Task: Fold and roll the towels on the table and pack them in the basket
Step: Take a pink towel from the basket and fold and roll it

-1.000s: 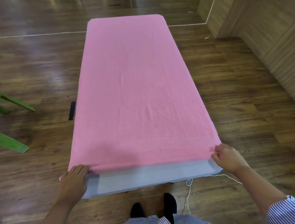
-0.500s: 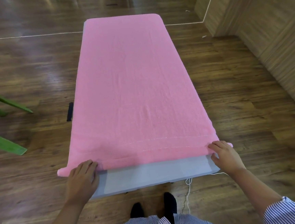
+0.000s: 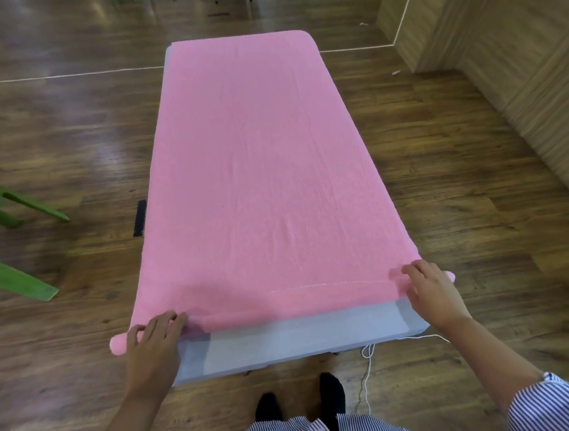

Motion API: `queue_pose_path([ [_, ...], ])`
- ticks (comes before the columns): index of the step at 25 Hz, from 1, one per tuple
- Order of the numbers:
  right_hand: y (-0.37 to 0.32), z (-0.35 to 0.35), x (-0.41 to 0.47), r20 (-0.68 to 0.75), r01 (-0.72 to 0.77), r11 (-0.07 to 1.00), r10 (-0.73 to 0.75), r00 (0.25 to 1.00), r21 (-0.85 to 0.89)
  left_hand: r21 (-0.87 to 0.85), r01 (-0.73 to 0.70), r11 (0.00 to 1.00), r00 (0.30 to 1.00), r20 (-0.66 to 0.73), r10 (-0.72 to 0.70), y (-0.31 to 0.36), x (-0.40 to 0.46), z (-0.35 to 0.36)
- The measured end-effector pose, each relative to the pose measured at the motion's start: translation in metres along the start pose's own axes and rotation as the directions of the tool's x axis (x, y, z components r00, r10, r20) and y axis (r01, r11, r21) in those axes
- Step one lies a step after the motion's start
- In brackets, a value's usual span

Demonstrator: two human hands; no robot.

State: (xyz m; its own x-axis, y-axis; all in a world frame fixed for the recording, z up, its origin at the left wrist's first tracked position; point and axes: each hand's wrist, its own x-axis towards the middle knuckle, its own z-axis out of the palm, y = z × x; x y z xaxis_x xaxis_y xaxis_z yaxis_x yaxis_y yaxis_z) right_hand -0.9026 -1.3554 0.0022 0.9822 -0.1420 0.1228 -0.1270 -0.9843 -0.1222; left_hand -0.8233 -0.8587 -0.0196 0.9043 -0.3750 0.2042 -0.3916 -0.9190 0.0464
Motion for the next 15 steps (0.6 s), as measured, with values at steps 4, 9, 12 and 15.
queue_pose_path([
  [4,-0.001,0.006,-0.005,-0.050,0.033,0.999,-0.032,0.998,0.030,-0.080,-0.006,0.997,1.000,-0.002,0.006,0.012,0.010,0.005],
  [9,0.001,0.009,-0.008,-0.006,0.030,0.995,-0.030,1.000,0.100,-0.143,0.028,0.989,0.996,0.087,-0.016,0.016,0.008,0.005],
  [12,0.004,0.012,-0.004,0.024,0.002,0.994,-0.005,1.000,0.110,-0.134,0.081,0.988,0.990,0.127,-0.064,0.013,0.005,0.007],
  [15,0.003,0.014,-0.004,0.004,0.016,0.997,-0.017,1.000,0.077,-0.113,0.110,0.987,0.987,0.132,-0.095,0.013,0.004,0.005],
])
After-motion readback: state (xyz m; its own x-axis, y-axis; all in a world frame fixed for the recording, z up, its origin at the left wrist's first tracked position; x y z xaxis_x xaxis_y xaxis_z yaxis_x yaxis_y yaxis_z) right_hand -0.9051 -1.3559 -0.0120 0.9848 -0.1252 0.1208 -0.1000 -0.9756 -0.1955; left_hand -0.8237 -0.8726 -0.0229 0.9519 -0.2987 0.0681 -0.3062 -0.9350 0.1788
